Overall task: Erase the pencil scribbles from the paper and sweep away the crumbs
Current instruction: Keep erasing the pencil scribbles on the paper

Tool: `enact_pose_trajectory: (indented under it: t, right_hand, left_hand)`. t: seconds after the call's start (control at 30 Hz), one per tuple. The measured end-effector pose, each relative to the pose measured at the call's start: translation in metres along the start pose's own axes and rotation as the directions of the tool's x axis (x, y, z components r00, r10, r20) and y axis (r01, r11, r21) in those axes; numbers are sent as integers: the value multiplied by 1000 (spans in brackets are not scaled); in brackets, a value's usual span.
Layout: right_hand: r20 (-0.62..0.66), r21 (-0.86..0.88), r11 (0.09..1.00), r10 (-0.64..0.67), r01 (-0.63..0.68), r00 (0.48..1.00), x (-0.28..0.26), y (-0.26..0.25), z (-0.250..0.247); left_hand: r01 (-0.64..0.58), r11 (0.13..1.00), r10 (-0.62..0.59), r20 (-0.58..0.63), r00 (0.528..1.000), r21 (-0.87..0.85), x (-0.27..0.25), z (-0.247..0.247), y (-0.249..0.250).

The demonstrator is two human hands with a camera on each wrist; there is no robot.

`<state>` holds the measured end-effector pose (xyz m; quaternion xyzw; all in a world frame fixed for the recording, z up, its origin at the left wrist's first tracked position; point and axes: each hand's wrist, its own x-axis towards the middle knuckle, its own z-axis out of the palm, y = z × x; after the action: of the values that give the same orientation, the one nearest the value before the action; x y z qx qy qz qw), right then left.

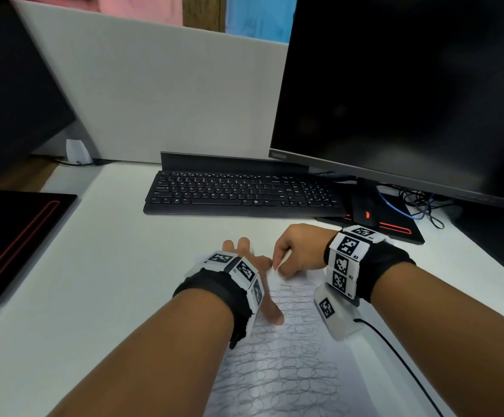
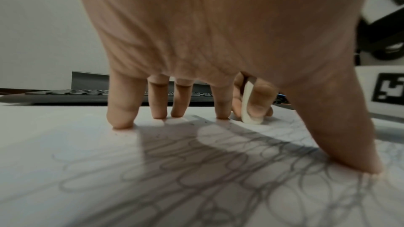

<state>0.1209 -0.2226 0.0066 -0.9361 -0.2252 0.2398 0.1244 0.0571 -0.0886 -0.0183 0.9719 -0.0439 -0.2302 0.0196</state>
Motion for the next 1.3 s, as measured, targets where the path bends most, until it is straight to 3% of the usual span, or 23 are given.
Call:
enact_pose_trajectory:
  t: [0.1, 0.23, 0.37, 0.5, 0.6, 0.73, 0.87, 0.97, 1.1, 1.23, 1.3]
  right_hand:
    - [78, -12, 1000, -26, 27, 997, -2, -2, 2]
    - [-23, -5, 1000, -4, 3, 1000, 0, 3, -1]
    - [89, -19, 999, -25, 27, 996, -3, -1, 1]
    - [7, -20, 1000, -8, 8, 1000, -1, 3, -2]
    - [126, -23, 999, -27, 30, 992, -2, -1, 1]
    - [-1, -73, 997, -25, 25, 1000, -3, 0, -2]
    - [145, -50, 998, -36, 43, 989, -4, -5, 1]
    - [7, -59, 998, -24, 24, 1000, -4, 0, -1]
    - [129, -51, 998, -26, 33, 991, -7, -2, 0]
    - [2, -37, 999, -12, 12, 1000, -6, 2, -1]
    - [74, -49, 999, -18, 22, 997, -8, 0, 0]
  left_hand:
    - [-4, 1000, 4, -1, 1000, -1, 1, 0, -1]
    - [-10, 1000, 10, -7, 1000, 9, 3, 2, -1]
    - [-4, 1000, 4, 8, 1000, -20, 8, 5, -3]
    - [4, 1000, -4, 5, 1000, -10, 11, 8, -3]
    - [-3, 999, 3, -2, 1000, -38, 12, 9, -5]
    - [-5, 1000, 5, -16, 1000, -11, 12, 10, -4]
    - [-7, 999, 8, 10, 1000, -45, 11, 8, -4]
    - [-6, 1000, 6, -13, 1000, -9, 12, 9, -3]
    - [-3, 1000, 3, -10, 1000, -13, 12, 10, -5]
    - [-2, 1000, 2, -2, 1000, -1, 11, 9, -4]
    - [0, 1000, 0, 2, 1000, -9, 11, 8, -4]
